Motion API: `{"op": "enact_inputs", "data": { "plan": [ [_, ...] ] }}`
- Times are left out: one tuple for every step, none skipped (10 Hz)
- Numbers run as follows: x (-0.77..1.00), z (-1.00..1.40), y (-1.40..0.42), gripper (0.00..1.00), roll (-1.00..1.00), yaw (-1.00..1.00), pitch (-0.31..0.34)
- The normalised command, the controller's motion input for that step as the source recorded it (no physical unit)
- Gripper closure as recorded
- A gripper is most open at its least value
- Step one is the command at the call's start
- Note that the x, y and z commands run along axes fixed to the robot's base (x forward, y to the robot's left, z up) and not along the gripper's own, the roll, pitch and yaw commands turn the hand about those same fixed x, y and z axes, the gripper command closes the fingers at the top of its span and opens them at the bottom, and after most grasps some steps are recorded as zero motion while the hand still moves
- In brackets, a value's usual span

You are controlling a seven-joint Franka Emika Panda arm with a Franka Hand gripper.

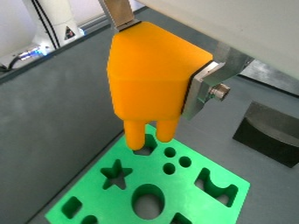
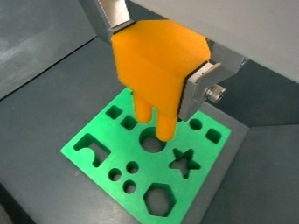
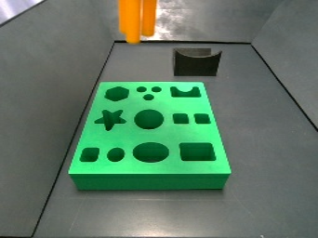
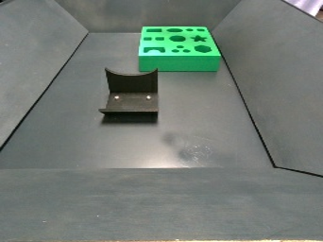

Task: Pick up the 3 prong object. Move up. Move to above the board. Insert the 3 prong object.
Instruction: Insert the 3 prong object.

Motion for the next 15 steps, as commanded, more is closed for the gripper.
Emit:
{"op": "enact_inputs", "data": {
  "plan": [
    [0.23, -0.37, 0.10, 1.00, 0.14, 0.00, 0.000],
    [0.20, -0.37, 0.11, 1.00, 0.18, 0.00, 0.000],
    [0.21, -0.39, 0.16, 1.00, 0.18, 0.00, 0.000],
    [0.20, -0.40, 0.20, 1.00, 0.20, 0.00, 0.000],
    [0.18, -0.41, 0.26, 1.00, 0.20, 0.00, 0.000],
    [0.17, -0.43, 0.30, 1.00, 0.19, 0.00, 0.000],
    [0.14, -0.45, 0.31, 1.00, 0.16, 0.00, 0.000],
    [0.09, -0.43, 0.28, 1.00, 0.07, 0.06, -0.004],
    [0.13, -0.32, 0.31, 1.00, 0.00, 0.41, -0.037],
    [0.16, -0.30, 0.29, 1.00, 0.00, 0.65, -0.041],
    [0.11, -0.23, 0.22, 1.00, 0.00, 0.65, -0.054],
    [0.00, 0.00, 0.00, 1.00, -0.02, 0.08, -0.011],
    [0.00, -0.06, 0.00, 1.00, -0.01, 0.00, -0.047],
    [-0.01, -0.29, -0.09, 1.00, 0.00, -0.05, -0.193],
    [-0.04, -0.37, -0.10, 1.00, 0.02, -0.04, -0.281]
  ]
}}
